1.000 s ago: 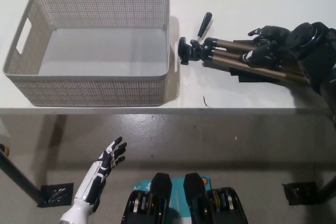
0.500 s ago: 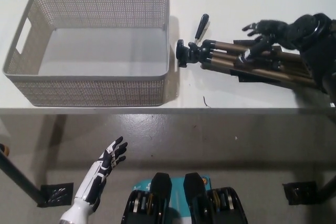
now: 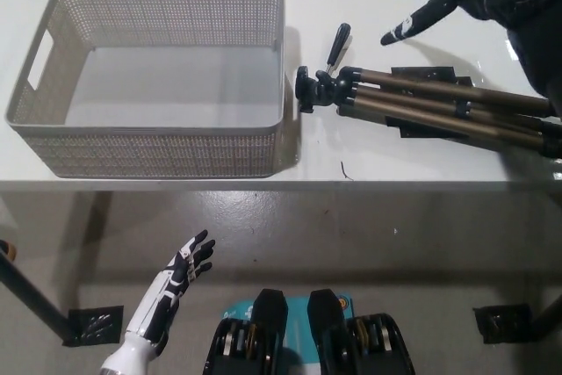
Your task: The robot uses its right hand to pick the tripod on the desk and places it into a rectangular container on the left.
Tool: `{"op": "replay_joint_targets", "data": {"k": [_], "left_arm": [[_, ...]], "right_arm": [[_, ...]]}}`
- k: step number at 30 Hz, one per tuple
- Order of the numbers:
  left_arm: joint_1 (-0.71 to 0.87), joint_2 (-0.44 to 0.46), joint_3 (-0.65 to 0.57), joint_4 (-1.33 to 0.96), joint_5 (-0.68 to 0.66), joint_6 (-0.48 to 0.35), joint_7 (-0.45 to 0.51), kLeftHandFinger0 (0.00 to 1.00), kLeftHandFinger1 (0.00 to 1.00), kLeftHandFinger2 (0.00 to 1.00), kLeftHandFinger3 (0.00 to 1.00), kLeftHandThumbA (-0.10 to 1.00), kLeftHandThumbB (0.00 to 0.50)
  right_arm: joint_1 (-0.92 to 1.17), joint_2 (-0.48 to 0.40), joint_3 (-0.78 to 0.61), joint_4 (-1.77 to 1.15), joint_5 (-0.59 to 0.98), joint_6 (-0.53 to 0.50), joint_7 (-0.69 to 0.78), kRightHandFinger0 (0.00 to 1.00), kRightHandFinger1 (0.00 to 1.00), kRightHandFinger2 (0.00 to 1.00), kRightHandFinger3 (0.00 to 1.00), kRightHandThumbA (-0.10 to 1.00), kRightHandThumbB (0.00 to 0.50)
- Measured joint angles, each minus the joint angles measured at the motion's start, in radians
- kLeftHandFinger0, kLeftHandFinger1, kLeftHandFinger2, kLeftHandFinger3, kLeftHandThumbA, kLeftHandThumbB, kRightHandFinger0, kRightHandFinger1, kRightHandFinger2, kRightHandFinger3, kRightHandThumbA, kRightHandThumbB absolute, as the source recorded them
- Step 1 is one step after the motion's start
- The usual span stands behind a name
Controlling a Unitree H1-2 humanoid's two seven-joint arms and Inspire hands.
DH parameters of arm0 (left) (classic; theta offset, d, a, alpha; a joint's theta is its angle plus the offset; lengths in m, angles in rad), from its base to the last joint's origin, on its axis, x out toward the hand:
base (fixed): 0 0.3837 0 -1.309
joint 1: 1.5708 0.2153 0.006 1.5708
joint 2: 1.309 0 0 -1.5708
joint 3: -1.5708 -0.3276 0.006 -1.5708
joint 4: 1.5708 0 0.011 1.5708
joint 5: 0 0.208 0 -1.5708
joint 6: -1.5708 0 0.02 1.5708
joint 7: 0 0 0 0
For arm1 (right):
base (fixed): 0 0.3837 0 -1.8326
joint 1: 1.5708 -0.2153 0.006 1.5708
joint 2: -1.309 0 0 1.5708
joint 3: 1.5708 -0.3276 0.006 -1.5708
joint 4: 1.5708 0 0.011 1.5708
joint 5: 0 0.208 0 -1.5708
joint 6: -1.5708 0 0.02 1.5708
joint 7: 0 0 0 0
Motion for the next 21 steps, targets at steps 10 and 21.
{"op": "replay_joint_targets", "data": {"k": [10,21], "left_arm": [[0.001,0.0,0.0,0.0,0.0,0.0,-0.004,1.0,1.0,1.0,1.0,1.0,0.5],[-0.001,0.001,0.0,0.0,0.0,0.0,-0.005,1.0,1.0,1.0,1.0,1.0,0.5]], "right_arm": [[0.125,0.037,0.088,0.04,-0.027,-0.012,-0.013,1.0,1.0,1.0,1.0,1.0,0.5],[0.143,0.045,0.161,0.036,-0.056,-0.031,-0.039,1.0,1.0,1.0,1.0,1.0,0.5]]}}
